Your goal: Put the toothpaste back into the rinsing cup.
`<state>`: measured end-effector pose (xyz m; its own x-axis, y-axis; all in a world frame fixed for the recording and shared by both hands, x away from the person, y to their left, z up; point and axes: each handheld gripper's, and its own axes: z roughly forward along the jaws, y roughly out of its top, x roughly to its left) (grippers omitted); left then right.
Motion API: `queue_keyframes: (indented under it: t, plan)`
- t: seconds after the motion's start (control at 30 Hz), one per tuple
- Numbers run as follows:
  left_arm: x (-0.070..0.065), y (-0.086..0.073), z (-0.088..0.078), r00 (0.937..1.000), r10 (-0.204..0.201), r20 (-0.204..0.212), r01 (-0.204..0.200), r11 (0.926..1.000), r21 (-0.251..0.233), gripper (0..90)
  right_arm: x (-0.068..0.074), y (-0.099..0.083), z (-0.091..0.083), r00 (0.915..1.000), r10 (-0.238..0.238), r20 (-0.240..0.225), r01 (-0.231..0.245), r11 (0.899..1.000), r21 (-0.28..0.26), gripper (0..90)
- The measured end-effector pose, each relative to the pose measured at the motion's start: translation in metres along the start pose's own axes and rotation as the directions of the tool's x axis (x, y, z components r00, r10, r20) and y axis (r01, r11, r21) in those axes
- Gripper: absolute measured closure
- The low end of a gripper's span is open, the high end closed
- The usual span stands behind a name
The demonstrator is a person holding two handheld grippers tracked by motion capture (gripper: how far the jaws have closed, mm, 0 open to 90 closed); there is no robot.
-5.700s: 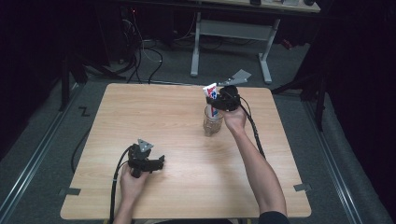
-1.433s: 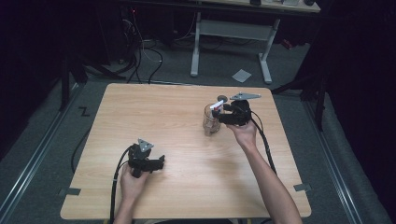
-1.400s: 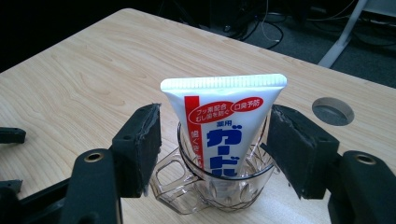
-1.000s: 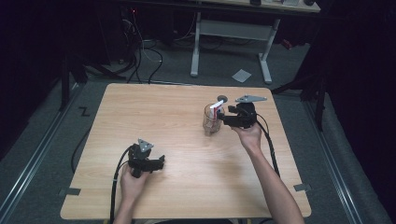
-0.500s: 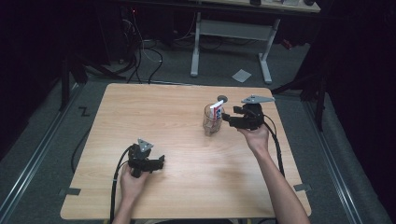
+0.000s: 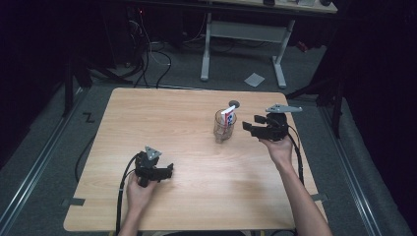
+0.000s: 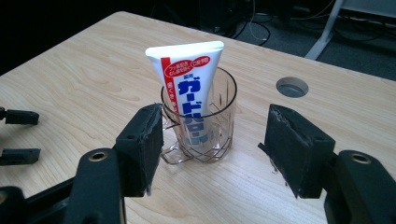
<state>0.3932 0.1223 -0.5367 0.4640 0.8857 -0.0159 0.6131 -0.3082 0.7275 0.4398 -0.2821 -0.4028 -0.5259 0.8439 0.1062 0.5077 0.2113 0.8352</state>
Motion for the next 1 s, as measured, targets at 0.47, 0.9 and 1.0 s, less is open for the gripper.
queue_keyframes:
  t: [0.47, 0.9, 1.0]
  plan:
    - [0.0, 0.0, 0.0, 1.0, 0.0, -0.002, 0.0, 1.0, -0.001, 14.6, -0.012, -0.023, -0.021, 0.9991, 0.042, 0.008, -0.042, 0.999, -0.027, 37.7]
    - [0.0, 0.001, 0.001, 1.0, 0.001, 0.0, -0.001, 1.0, -0.001, 14.6, -0.017, -0.042, -0.036, 0.9969, 0.072, 0.031, -0.07, 0.996, -0.061, 38.2]
    - [0.0, 0.0, 0.001, 1.0, 0.001, 0.0, -0.001, 1.0, -0.001, 14.7, -0.018, -0.048, -0.039, 0.9964, 0.077, 0.036, -0.075, 0.995, -0.064, 38.3]
